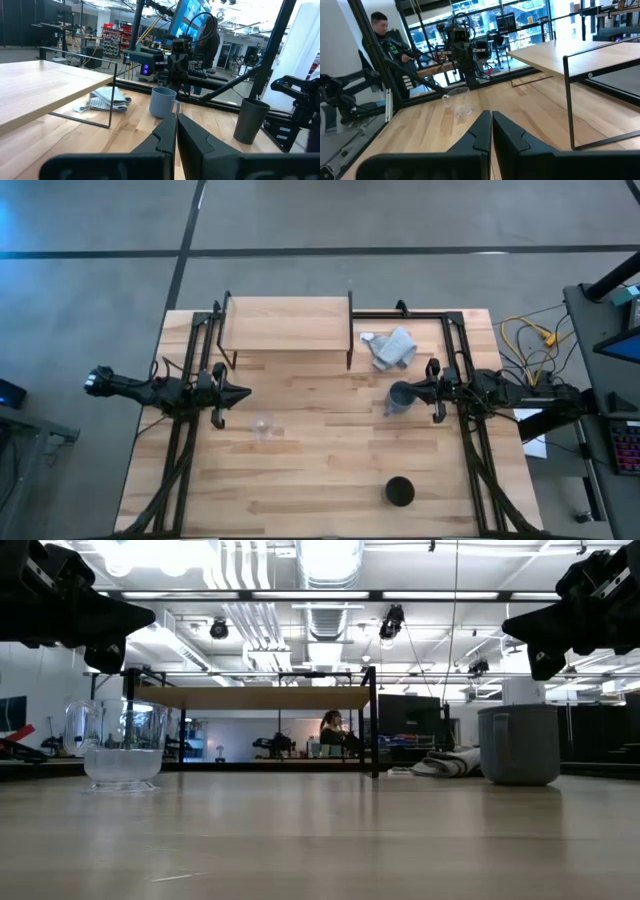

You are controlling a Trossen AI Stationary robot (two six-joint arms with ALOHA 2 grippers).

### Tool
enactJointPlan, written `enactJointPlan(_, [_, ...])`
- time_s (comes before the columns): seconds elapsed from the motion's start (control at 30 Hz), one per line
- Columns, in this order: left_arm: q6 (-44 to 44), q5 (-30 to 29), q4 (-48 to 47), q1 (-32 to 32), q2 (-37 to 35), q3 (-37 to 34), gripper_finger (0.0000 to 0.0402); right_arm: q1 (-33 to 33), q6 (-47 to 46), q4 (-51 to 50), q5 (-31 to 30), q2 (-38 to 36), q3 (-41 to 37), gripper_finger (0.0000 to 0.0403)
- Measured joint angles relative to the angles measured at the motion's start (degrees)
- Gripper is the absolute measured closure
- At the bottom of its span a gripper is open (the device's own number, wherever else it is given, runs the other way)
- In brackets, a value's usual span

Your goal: Stack small to large cups/mugs on shelf

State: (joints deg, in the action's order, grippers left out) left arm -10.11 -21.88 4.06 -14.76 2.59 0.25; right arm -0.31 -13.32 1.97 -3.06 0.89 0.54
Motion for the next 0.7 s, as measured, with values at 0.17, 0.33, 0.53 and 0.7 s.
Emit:
enactJointPlan(0.17, [0.00, 0.00, 0.00, 0.00, 0.01, 0.00, 0.0402, 0.01, 0.00, 0.00, 0.01, 0.00, 0.00, 0.0394])
enactJointPlan(0.33, [0.01, -0.01, 0.00, 0.01, 0.02, 0.00, 0.0402, 0.00, -0.14, 0.16, -0.03, 0.00, 0.00, 0.0394])
enactJointPlan(0.53, [0.00, 0.01, 0.01, -0.01, 0.00, 0.00, 0.0402, -0.01, -4.79, 0.10, -0.58, 0.00, 0.00, 0.0394])
enactJointPlan(0.7, [0.02, -2.05, 0.12, 0.01, -0.01, 0.00, 0.0402, -0.01, -6.34, -0.52, -0.58, 0.00, 0.00, 0.0394])
